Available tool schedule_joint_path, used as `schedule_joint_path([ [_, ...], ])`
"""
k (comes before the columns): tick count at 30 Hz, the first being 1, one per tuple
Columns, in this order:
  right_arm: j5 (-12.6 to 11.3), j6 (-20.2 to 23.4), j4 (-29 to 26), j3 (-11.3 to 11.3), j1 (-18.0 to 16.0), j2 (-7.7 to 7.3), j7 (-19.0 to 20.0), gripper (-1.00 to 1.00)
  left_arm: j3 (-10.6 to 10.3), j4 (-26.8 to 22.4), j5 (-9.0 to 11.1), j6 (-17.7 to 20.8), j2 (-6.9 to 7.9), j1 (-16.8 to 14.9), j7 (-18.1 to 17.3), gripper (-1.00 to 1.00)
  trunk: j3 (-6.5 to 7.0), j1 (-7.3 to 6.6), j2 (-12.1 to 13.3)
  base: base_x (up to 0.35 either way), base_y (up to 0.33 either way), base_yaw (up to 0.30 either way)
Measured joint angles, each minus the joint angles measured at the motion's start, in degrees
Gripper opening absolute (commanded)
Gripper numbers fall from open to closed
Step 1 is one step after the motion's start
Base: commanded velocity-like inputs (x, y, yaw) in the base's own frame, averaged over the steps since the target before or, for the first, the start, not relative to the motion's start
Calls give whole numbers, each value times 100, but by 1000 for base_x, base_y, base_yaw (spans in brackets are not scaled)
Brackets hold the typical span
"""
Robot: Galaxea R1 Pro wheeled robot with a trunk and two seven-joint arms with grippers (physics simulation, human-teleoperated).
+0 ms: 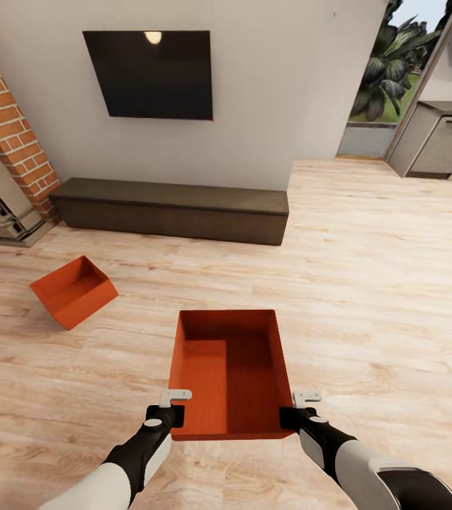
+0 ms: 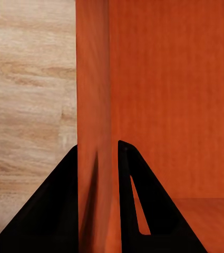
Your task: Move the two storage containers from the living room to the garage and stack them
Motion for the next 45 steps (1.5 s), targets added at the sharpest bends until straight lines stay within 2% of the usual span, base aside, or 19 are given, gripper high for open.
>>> schedule_joint_path([
  [45,-16,0,4,8,1,17,-6,-100,-66,5,79,-2,37,1,-28,-100,416,0,1,0,0,0],
])
